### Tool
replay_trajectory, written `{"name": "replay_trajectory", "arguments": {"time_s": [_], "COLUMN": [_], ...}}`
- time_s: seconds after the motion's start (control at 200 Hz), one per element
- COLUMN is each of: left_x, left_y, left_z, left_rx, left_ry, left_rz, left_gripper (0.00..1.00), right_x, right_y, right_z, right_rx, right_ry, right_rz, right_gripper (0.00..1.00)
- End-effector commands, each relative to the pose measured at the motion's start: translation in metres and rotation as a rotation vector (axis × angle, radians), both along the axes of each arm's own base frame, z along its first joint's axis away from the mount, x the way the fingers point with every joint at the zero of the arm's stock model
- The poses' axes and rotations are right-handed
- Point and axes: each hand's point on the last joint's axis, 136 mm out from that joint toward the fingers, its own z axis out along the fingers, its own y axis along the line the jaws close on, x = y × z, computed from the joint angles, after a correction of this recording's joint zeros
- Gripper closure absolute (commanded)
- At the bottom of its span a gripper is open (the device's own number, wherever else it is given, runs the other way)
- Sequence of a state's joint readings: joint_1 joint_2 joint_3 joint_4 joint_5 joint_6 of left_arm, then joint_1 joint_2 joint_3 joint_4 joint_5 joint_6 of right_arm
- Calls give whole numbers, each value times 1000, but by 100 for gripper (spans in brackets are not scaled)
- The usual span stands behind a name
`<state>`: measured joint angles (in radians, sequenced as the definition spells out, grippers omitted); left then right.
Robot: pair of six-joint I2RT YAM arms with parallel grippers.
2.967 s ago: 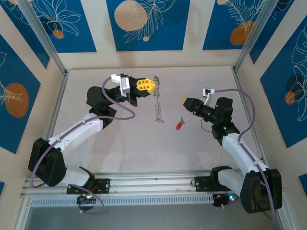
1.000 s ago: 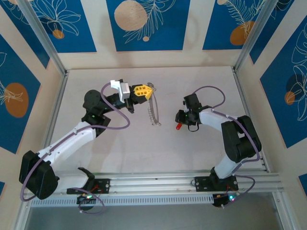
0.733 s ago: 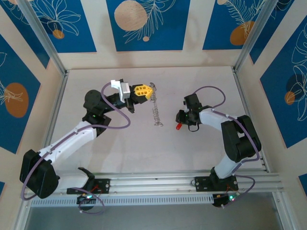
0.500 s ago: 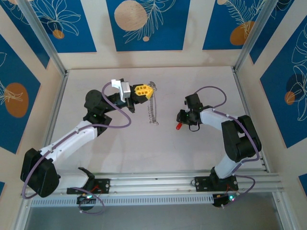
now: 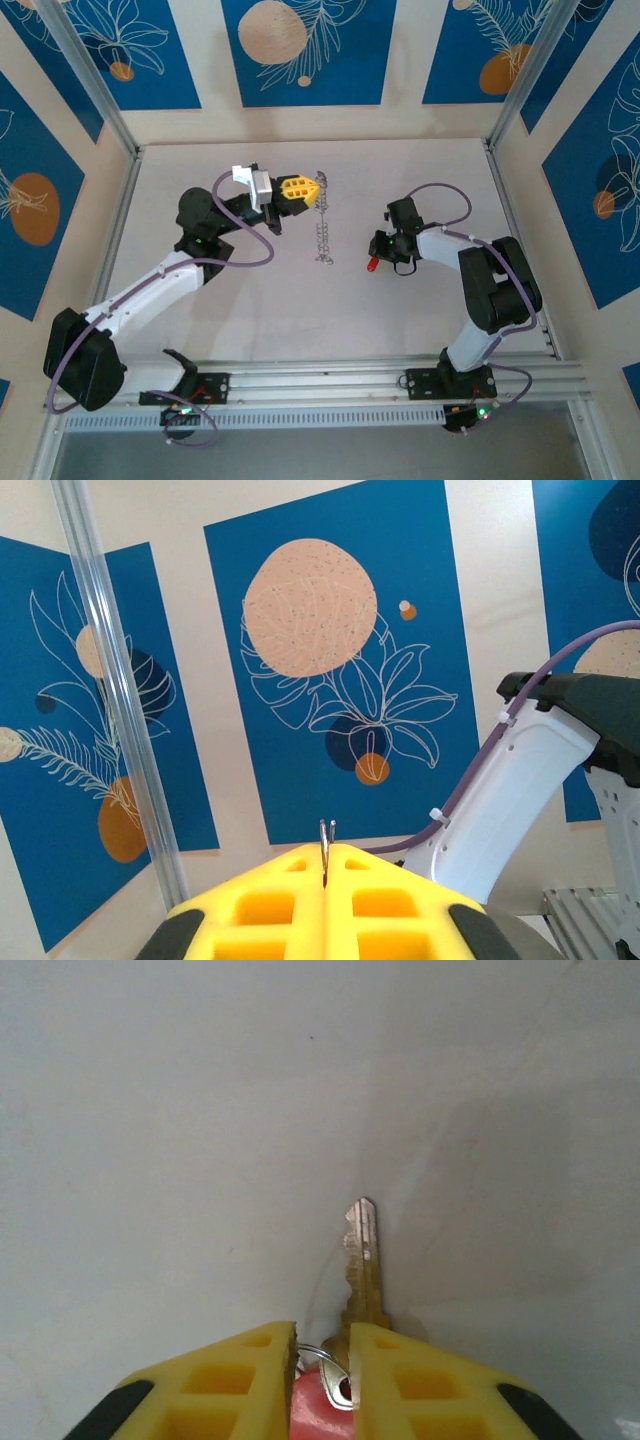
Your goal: Put the keys on the keyring
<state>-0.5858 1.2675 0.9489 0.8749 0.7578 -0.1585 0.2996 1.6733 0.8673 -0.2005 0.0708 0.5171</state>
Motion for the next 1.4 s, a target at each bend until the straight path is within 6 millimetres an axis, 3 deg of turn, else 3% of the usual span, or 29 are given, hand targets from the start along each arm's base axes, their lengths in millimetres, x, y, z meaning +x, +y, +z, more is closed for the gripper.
{"name": "replay_trajectory", "arguments": {"time_s": [0.0, 0.235, 0.37, 0.505, 0.72, 0.955, 1.145, 1.395], "left_x": [-11, -11, -11, -11, -11, -10, -12, -10], "left_y": [0, 0, 1, 0, 0, 0, 1, -1], "left_z": [20, 21, 22, 23, 23, 23, 25, 26], "left_rx": [-40, -45, -48, -49, -46, -47, -56, -58], "left_ry": [-62, -57, -56, -54, -49, -53, -53, -49], "left_rz": [-30, -33, -33, -35, -37, -33, -42, -48], "left_gripper": [100, 100, 100, 100, 100, 100, 100, 100], "right_x": [-5, -5, -7, -8, -9, -16, -5, 6], "right_y": [3, 4, 5, 3, -3, -1, 16, 20], "right_z": [-6, -5, -1, 13, 30, 30, 33, 41], "right_rx": [13, 19, 36, 57, 44, 46, -36, -180], "right_ry": [16, 14, 10, -16, -3, 64, -6, -13], "right_rz": [24, 31, 25, -15, -63, -171, 53, 294], "right_gripper": [82, 98, 97, 82, 67, 63, 64, 65]}}
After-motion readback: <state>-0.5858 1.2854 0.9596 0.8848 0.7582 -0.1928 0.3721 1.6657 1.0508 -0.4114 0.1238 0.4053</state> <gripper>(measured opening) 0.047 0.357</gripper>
